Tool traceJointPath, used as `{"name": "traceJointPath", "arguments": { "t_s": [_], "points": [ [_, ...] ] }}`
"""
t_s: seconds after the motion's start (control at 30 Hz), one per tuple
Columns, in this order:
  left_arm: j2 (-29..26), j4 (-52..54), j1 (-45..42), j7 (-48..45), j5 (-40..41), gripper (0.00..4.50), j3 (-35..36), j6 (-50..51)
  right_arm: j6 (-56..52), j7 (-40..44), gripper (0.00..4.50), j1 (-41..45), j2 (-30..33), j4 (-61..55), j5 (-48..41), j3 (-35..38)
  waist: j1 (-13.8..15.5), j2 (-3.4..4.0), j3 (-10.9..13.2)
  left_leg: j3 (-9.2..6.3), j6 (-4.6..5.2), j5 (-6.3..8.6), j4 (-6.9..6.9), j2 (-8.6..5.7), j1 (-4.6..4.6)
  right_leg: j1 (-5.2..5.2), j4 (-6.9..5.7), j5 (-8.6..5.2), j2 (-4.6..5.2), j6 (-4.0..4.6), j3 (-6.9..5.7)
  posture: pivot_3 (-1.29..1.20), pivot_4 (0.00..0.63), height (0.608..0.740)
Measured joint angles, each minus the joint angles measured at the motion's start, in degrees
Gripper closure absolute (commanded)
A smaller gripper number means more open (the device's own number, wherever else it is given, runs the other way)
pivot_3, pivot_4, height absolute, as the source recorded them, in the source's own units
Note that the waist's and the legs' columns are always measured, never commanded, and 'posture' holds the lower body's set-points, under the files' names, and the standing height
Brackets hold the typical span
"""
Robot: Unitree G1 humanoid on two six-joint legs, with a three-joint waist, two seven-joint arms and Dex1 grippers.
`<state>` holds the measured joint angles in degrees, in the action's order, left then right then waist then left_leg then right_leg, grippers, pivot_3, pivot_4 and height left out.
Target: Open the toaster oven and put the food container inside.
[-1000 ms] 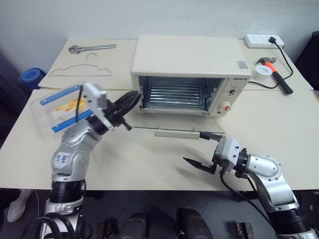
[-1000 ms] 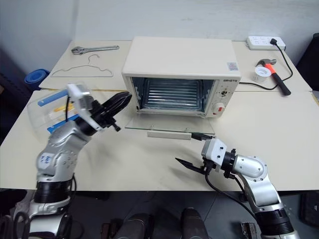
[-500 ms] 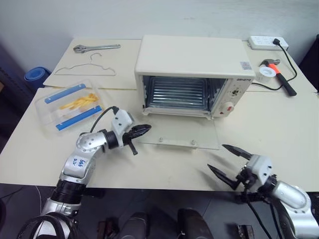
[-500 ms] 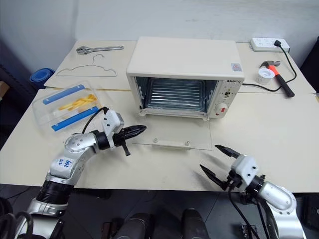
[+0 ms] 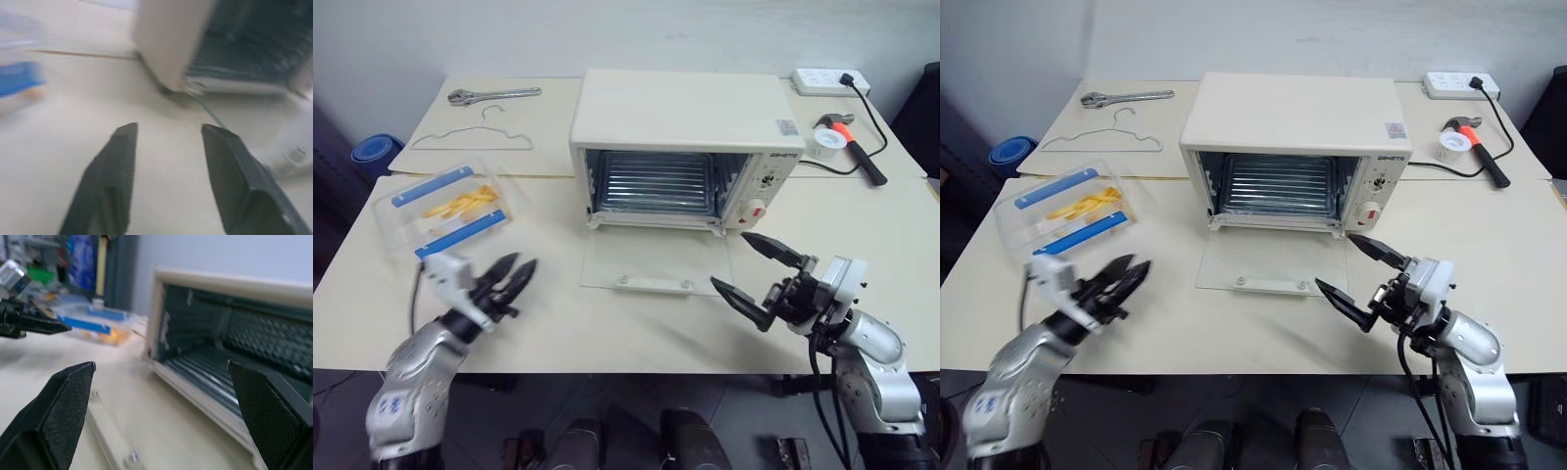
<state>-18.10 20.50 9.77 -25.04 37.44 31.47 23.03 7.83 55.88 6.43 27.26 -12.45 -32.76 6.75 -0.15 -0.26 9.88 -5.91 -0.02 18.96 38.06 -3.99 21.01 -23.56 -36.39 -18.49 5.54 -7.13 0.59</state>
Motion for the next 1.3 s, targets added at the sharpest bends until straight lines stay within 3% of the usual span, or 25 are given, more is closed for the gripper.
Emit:
{"name": "traceJointPath", "arguments": {
  "t_s": [0.13, 0.3, 0.37, 0.5, 0.6, 0.8, 0.9, 1.0, 1.3],
  "points": [
    [2.3, -0.6, 6.2, 5.0, 5.3, 0.12, 12.1, -1.0, 1.0, 2.5, 0.00, 3.9, -1.3, 1.9, 0.2, -2.1, 0.7, -0.01, 0.0, -0.13, 0.01, 0.00, 0.04, -0.05, 0.01, 0.14, 0.11, -0.01, 0.08, 0.01, 0.02, 0.00, 0.150, 0.740],
    [1.1, -2.0, 5.9, 13.6, 9.7, 0.03, 17.8, 2.1, 2.8, 5.2, 0.00, 6.9, -2.4, 4.1, 1.0, -4.2, 2.0, -0.06, 0.0, -0.35, 0.04, -0.01, 0.10, -0.19, 0.04, 0.25, 0.19, 0.00, 0.15, 0.01, 0.00, 0.00, 0.150, 0.740],
    [-3.2, -3.7, 0.6, 18.6, 13.4, 0.03, 18.0, 7.1, 3.5, 6.1, 0.00, 7.3, -2.5, 5.6, 1.4, -4.4, 2.4, -0.15, -0.1, -0.51, -0.01, -0.04, 0.14, -0.19, 0.09, 0.22, 0.10, 0.00, 0.13, 0.01, -0.10, 0.00, 0.150, 0.740],
    [-17.2, -7.5, -9.4, 24.9, 17.8, 0.03, 16.9, 18.4, 4.8, 7.3, 0.00, 7.9, -3.2, 7.8, 2.2, -4.6, 1.5, -0.22, -0.1, -0.48, -0.06, -0.05, 0.05, -0.19, 0.06, 0.09, -0.12, 0.00, 0.09, 0.06, -0.07, 0.00, 0.150, 0.740],
    [-27.6, -17.4, -17.3, 26.8, 17.5, 0.03, 14.6, 26.9, 6.1, 8.4, 0.00, 7.4, -3.4, 9.6, 2.6, -4.6, 0.7, -0.16, -0.1, -0.31, -0.07, -0.05, -0.08, -0.20, 0.02, -0.11, -0.44, -0.02, 0.02, 0.09, -0.11, 0.00, 0.150, 0.740],
    [-35.3, -40.5, -36.6, 28.1, 10.0, 0.03, 3.3, 36.6, 8.1, 9.2, 0.00, 6.2, -4.0, 10.7, 3.5, -4.9, -0.5, -0.13, 0.0, -0.32, -0.07, -0.04, -0.11, -0.25, -0.01, -0.20, -0.60, -0.02, -0.01, 0.09, -0.17, 0.00, 0.150, 0.740],
    [-36.1, -46.6, -40.1, 26.1, 6.0, 0.03, -0.8, 36.7, 8.5, 9.1, 0.00, 6.1, -4.1, 10.8, 3.9, -5.0, -0.9, -0.13, 0.0, -0.35, -0.08, -0.04, -0.11, -0.24, 0.02, -0.24, -0.61, -0.02, 0.00, 0.09, -0.19, 0.00, 0.150, 0.740],
    [-36.8, -52.6, -43.5, 23.9, 1.7, 0.59, -3.9, 35.4, 8.6, 8.3, 0.00, 6.1, -4.2, 10.8, 4.7, -5.0, -1.3, -0.14, -0.1, -0.37, -0.09, -0.04, -0.10, -0.25, 0.07, -0.28, -0.61, -0.02, 0.00, 0.09, -0.21, 0.00, 0.150, 0.740],
    [-37.4, -59.3, -47.0, 17.9, -3.7, 3.35, -4.5, 33.1, 9.9, 5.6, 0.00, 4.8, -4.3, 10.7, 6.5, -4.9, -1.4, -0.14, -0.1, -0.35, -0.09, -0.04, -0.08, -0.26, 0.10, -0.36, -0.73, -0.02, 0.04, 0.09, -0.18, 0.00, 0.150, 0.740]
  ]
}}
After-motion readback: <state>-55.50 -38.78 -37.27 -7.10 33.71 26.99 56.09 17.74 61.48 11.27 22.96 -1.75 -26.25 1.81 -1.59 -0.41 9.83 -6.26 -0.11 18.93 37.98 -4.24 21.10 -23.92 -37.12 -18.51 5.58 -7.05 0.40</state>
